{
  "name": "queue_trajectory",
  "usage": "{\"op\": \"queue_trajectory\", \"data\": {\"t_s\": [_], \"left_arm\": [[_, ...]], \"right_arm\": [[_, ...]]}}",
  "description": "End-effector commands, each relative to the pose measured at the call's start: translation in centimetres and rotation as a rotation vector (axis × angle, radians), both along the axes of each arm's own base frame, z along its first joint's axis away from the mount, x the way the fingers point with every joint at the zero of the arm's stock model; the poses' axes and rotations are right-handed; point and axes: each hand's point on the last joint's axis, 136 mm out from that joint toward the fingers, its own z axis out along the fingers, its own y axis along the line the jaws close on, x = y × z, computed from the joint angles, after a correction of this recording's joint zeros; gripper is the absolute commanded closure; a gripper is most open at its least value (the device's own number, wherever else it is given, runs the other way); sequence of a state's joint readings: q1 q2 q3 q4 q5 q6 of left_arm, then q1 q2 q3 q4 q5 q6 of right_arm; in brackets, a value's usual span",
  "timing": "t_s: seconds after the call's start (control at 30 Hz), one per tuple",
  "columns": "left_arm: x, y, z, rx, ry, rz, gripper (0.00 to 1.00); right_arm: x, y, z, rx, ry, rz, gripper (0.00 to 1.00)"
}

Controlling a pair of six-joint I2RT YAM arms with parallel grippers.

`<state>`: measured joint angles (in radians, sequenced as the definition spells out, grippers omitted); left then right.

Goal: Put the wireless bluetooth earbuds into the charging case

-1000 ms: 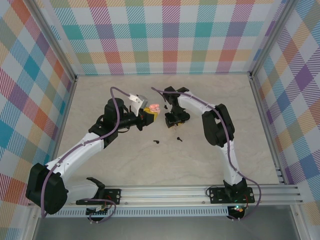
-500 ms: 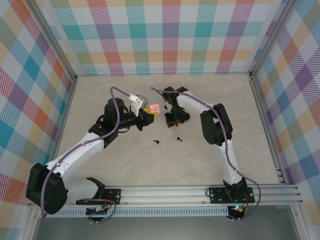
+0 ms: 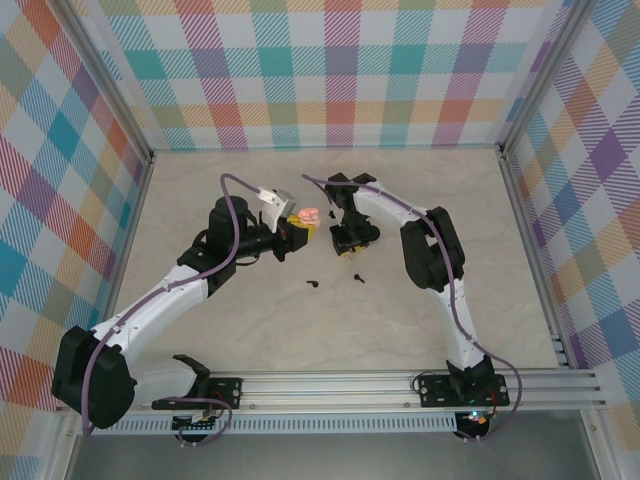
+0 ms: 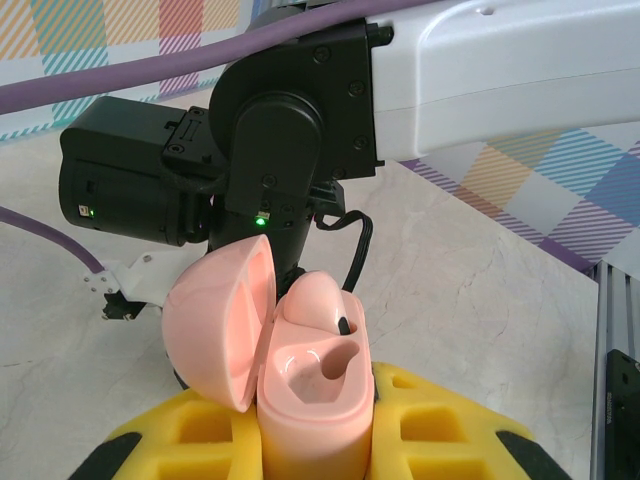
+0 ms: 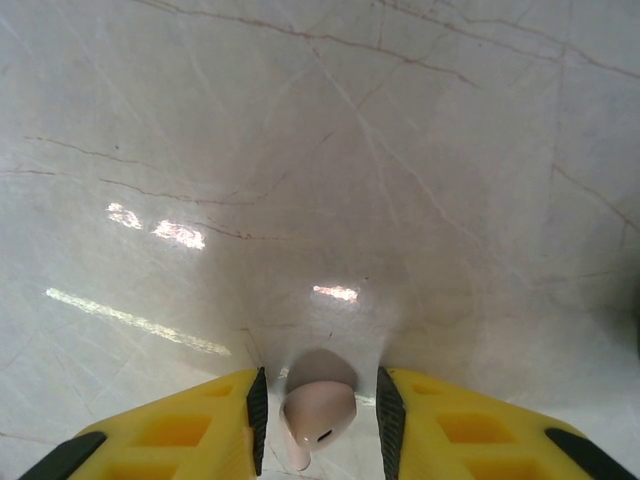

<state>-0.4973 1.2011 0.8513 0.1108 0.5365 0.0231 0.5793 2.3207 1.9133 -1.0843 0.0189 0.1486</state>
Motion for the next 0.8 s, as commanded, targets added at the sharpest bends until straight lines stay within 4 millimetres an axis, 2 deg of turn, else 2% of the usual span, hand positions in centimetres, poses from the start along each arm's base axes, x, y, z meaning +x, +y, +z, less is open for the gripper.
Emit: {"op": "queue_trajectory", "data": {"t_s": [0.0, 0.4, 0.77], "left_arm": [[-0.1, -0.1, 1.2, -0.018, -0.043, -0.005, 0.93], [-0.2, -0.1, 1.1, -0.015, -0.041, -0.005, 0.93], [-0.2, -0.1, 0.9, -0.013, -0.037, -0.004, 0.93]], "right_arm": [[-1.4, -0.6, -1.1, -0.031, 0.081, -0.010, 0.64], [-1.4, -1.1, -1.1, -0.051, 0.080, -0.066, 0.71], [-0.1, -2.3, -0.2, 0.043, 0.045, -0.253, 0.74]]}}
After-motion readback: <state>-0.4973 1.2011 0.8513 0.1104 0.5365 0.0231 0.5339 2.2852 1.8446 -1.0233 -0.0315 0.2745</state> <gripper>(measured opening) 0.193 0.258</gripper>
